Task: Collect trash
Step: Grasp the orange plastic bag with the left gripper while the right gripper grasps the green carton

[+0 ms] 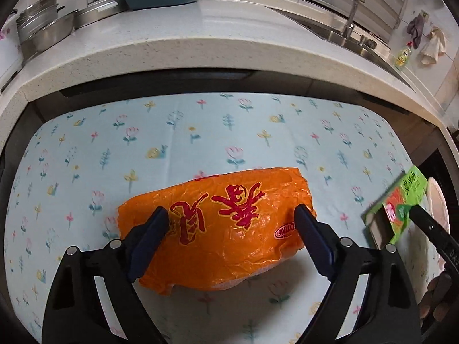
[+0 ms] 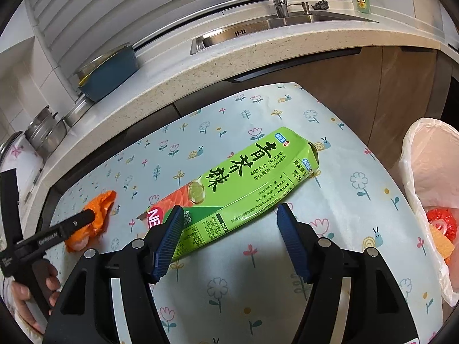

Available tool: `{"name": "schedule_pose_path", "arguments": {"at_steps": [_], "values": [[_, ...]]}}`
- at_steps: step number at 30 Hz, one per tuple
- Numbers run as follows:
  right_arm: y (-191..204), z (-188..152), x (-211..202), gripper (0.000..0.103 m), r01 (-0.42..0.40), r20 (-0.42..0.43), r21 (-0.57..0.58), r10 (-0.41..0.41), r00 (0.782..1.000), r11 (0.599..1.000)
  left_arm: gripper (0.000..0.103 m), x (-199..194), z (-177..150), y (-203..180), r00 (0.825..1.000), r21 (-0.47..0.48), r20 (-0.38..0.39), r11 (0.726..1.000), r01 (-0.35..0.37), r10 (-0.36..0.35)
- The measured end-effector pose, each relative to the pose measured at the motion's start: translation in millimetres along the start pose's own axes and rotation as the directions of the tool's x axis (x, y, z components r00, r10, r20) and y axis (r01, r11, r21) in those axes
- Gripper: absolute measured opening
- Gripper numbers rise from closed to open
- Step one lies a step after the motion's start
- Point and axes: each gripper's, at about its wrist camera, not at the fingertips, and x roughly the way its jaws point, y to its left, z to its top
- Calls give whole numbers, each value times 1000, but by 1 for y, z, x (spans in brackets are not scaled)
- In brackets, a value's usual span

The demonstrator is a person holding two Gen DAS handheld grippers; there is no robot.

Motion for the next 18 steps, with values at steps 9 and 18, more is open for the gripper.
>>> {"name": "schedule_pose_path", "arguments": {"at_steps": [9, 18], "values": [[-12, 1, -11, 65, -11, 2, 16, 11, 1000, 1000, 55, -23, -42, -63, 999, 73, 14, 997, 29, -30], [-33, 10, -6, 65, -18, -2, 54, 18, 1000, 998, 18, -30, -30, -69, 998, 6, 47, 1000, 29, -29]]}}
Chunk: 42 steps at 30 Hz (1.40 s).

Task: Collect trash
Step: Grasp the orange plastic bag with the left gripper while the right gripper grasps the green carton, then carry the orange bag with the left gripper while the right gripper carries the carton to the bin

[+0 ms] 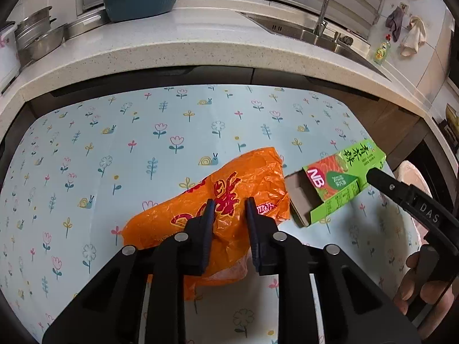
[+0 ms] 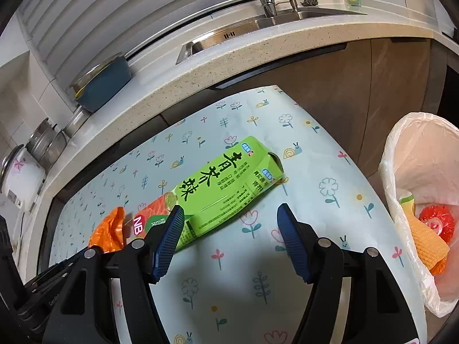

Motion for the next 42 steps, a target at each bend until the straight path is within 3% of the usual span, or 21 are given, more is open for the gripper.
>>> {"name": "schedule_pose_path", "arguments": {"at_steps": [4, 8, 18, 21, 23, 28, 33, 42], "values": [[-10, 5, 2, 65, -12, -2, 26, 12, 1000, 1000, 17, -1, 20, 1, 999, -27, 11, 999, 35, -35], [-10, 8, 6, 65, -27, -6, 26, 27, 1000, 999, 16, 6, 38, -16, 997, 3, -4, 997, 77, -77], [-3, 12, 17, 64, -69, -31, 17, 69, 997, 997, 15, 26, 18, -53, 987, 63, -103, 989, 133, -126], [0, 14, 20, 56, -90, -41, 17, 91, 995, 996, 15, 24, 12, -58, 984, 62, -107, 987, 149, -142], [2, 14, 24, 45, -111, -62, 19, 112, 992, 994, 15, 23, 10, -60, 981, 56, -113, 985, 162, -155], [14, 6, 25, 43, -139, -81, -8, 138, 987, 990, 15, 21, 2, -63, 984, 58, -108, 987, 147, -141], [15, 4, 15, 17, -179, -78, 3, 179, 981, 984, 14, 14, -2, -58, 985, 31, -104, 989, 144, -140], [20, 2, -31, 15, -164, -24, -78, 162, 986, 983, 13, -12, -11, -68, 985, 8, -90, 989, 146, -144]]}}
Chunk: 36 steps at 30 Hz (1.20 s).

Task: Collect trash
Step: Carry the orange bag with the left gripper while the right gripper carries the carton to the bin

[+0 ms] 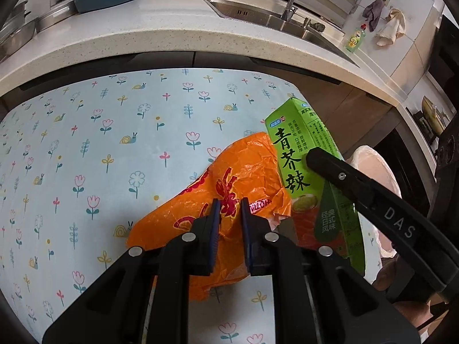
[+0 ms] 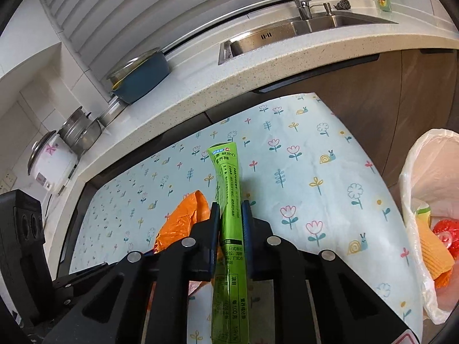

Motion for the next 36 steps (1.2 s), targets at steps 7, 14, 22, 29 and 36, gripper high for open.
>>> {"name": "schedule_pose_path", "arguments": {"at_steps": [7, 14, 22, 29, 36], "values": [[-24, 6, -51, 15, 21, 61, 34, -23, 998, 999, 13, -22, -2, -40, 999, 40, 30, 999, 18, -19], [-64, 6, -102, 15, 62, 114, 90, -72, 991, 994, 13, -34, -6, -94, 998, 104, 44, 994, 41, -46], [-113, 6, -158, 15, 118, 170, 131, -139, 976, 984, 13, -37, -13, -162, 995, 178, 37, 980, 88, -96], [-155, -1, -192, 15, 160, 192, 182, -195, 962, 970, 13, -24, -18, -213, 992, 242, 8, 963, 122, -128], [-188, -6, -209, 15, 189, 196, 225, -234, 952, 956, 15, -8, -17, -242, 989, 271, -20, 951, 148, -148]]}}
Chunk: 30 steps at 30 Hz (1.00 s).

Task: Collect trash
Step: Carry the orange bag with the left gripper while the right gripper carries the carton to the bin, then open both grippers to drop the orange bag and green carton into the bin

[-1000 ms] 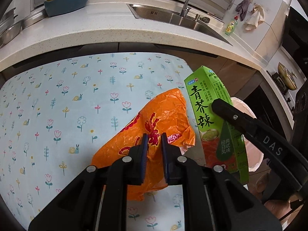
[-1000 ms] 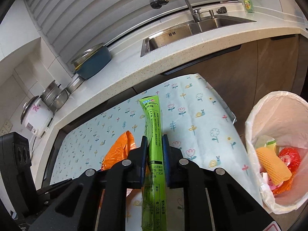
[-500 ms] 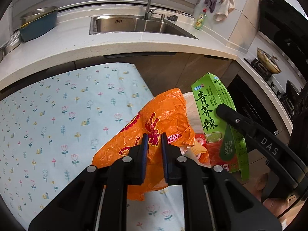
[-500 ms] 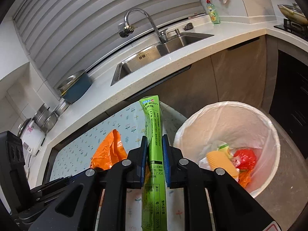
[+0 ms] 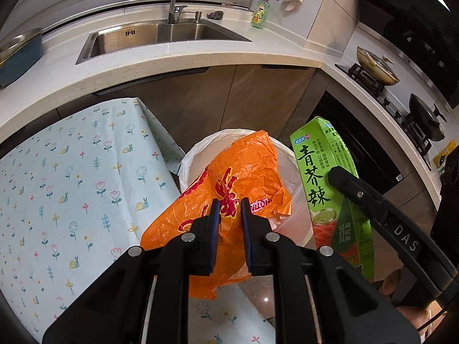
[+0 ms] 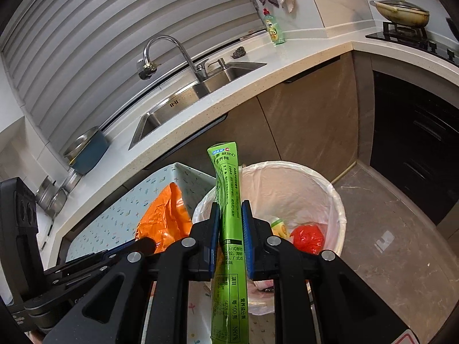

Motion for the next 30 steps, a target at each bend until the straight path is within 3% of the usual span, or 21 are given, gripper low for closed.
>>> {"name": "schedule_pose_path", "arguments": {"at_steps": [6, 10, 11, 30], "values": [[-15, 1, 0, 15, 12, 2, 17, -12, 1000, 1000, 24, 8, 7, -6, 1000, -11, 21, 1000, -1, 1], [-17, 1, 2, 15, 16, 1, 10, -16, 1000, 1000, 54, 2, 11, -3, 999, -43, 51, 999, 8, -6], [-17, 2, 2, 15, 20, 3, 6, -20, 1000, 1000, 57, 0, 12, -2, 998, -47, 61, 999, 6, -3], [-7, -2, 18, 15, 2, -30, -14, -2, 1000, 1000, 57, -15, 4, 33, 993, -105, 91, 992, -70, 80]]}}
